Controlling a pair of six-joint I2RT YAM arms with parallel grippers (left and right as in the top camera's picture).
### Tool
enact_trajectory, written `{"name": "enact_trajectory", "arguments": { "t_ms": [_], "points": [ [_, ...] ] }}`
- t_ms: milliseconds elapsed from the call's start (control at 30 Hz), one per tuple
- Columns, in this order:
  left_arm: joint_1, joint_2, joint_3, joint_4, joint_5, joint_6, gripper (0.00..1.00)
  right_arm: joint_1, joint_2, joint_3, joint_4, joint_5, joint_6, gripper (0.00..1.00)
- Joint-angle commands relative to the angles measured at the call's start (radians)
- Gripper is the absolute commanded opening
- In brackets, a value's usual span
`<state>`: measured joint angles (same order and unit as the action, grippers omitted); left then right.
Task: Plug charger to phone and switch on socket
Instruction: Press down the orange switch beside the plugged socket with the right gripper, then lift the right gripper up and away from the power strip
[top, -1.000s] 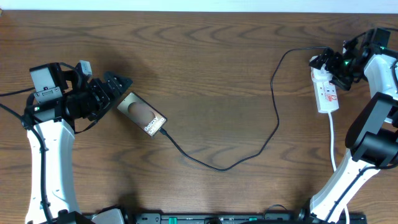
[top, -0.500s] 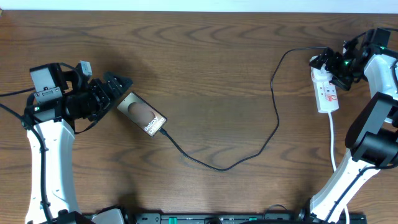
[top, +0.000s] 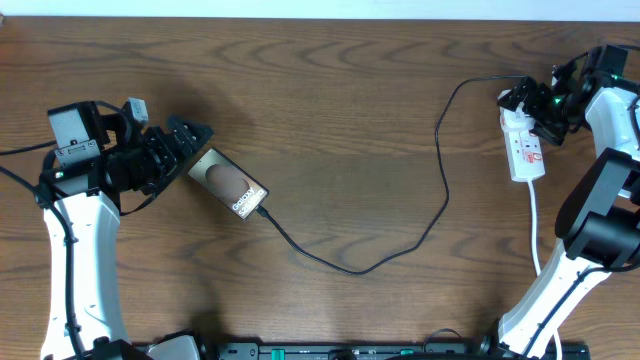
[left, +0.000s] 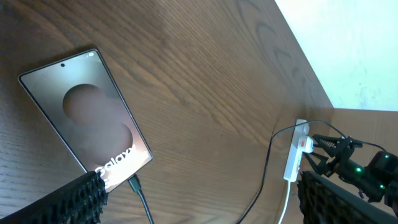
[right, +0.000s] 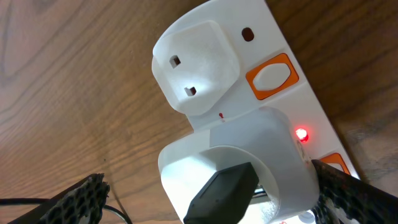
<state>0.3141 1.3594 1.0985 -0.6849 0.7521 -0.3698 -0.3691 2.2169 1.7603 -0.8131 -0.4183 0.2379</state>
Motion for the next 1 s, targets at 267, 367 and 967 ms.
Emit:
{"name": "enact_trajectory", "arguments": {
  "t_ms": [267, 367, 967],
  "points": [
    [0.003, -0.005, 0.007, -0.006, -0.013, -0.004, 0.94, 0.004, 0.006, 0.010, 0.013, -0.058, 0.020, 0.99],
    [0.003, -0.005, 0.007, -0.006, -0.014, -0.004, 0.94, -0.003, 0.005, 0.028, -0.006, -0.053, 0.020, 0.99],
    [0.004, -0.005, 0.007, 0.016, -0.013, -0.005, 0.94, -0.003, -0.002, 0.326, -0.315, 0.080, 0.005, 0.99]
  ]
}}
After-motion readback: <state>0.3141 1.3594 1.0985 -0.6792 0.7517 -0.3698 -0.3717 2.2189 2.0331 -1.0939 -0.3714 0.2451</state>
